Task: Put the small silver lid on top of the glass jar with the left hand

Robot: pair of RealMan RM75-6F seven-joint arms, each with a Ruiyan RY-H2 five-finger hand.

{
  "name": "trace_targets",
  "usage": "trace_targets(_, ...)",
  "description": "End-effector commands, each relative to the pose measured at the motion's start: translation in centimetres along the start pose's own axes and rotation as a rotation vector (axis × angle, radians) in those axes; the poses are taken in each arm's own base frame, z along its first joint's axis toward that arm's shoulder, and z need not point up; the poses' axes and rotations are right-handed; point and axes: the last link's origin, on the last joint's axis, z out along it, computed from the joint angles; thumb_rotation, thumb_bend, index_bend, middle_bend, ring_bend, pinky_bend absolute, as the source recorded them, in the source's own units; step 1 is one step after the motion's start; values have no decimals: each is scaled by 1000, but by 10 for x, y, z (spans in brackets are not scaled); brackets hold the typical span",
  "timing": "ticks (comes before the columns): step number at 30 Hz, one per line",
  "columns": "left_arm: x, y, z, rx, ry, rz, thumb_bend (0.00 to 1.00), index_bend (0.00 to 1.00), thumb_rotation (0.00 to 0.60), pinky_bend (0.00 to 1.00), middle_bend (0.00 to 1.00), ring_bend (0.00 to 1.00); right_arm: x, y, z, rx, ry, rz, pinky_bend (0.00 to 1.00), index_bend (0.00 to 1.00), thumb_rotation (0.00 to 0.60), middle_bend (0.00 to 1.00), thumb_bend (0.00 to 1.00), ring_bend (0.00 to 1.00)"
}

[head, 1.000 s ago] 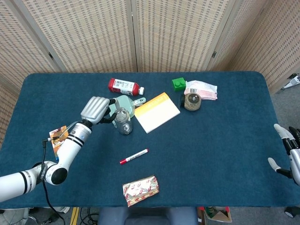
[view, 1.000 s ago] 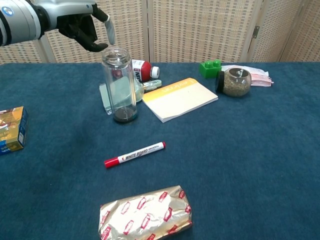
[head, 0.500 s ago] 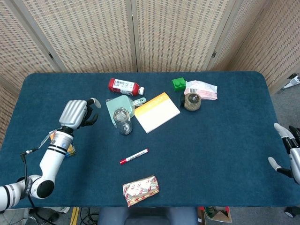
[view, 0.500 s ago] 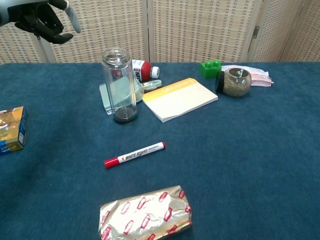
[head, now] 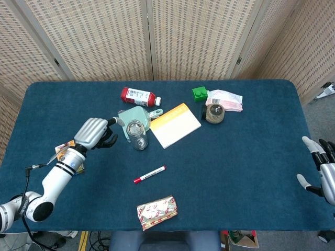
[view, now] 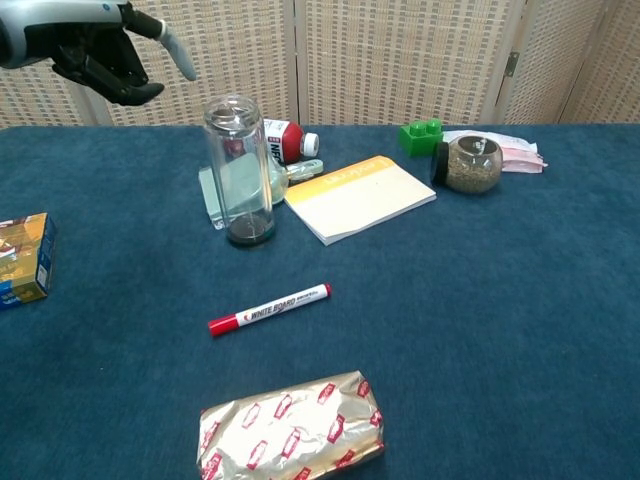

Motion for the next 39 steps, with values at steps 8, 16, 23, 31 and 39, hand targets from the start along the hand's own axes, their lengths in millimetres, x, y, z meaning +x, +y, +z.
trace_targets(8,-14,7,12,-18,-44,36,512,339,600,1000,927,943,0,1,-1,-6,-1,-1,65,5,600,144,238,35)
trace_targets(16,-14,6,15,-8,-40,36,512,335,600,1000,929,943,0,2,-1,-8,0,0,65,6,600,144,238,34)
trace_targets(23,-18,7,17,-6,-51,39,512,335,600,1000,931,943,0,2,-2,-11,0,-1,65,6,600,144,238,35)
trace_targets(31,-20,7,21,-2,-52,43,512,334,600,1000,933,943,0,3,-3,-14,2,0,65,6,600,144,238,34)
trace_targets(39,-21,5,23,7,-55,52,512,334,600,1000,934,943,0,4,-3,-17,2,0,65,6,600,144,238,35)
